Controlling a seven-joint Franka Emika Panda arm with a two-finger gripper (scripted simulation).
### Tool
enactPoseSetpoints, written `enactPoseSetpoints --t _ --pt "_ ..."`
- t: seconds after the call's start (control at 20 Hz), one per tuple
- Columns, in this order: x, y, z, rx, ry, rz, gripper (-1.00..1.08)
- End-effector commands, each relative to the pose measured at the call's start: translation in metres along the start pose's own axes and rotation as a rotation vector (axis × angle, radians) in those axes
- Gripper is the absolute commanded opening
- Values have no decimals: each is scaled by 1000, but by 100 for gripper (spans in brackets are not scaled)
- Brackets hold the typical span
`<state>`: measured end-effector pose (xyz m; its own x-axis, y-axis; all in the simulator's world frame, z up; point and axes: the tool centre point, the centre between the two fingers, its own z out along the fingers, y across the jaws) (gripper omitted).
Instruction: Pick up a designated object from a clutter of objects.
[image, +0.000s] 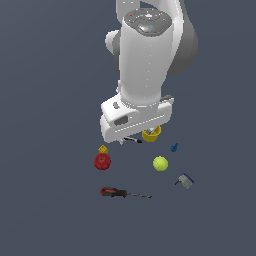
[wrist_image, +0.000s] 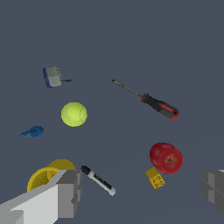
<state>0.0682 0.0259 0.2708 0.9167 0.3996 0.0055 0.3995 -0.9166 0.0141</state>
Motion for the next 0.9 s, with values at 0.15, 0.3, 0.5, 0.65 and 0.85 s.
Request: enactPoseSetpoints --t 0.15,0.3,0.5,0.65,0.85 --pt "17 11 22 -3 -4 -144 100" --pt "25 17 35 -4 -5 -222 100" --pt "36 24 52 -3 -7 -325 100" --pt "43 30 66 -3 -8 -403 100" --pt "52 37 85 -1 -9 -505 100"
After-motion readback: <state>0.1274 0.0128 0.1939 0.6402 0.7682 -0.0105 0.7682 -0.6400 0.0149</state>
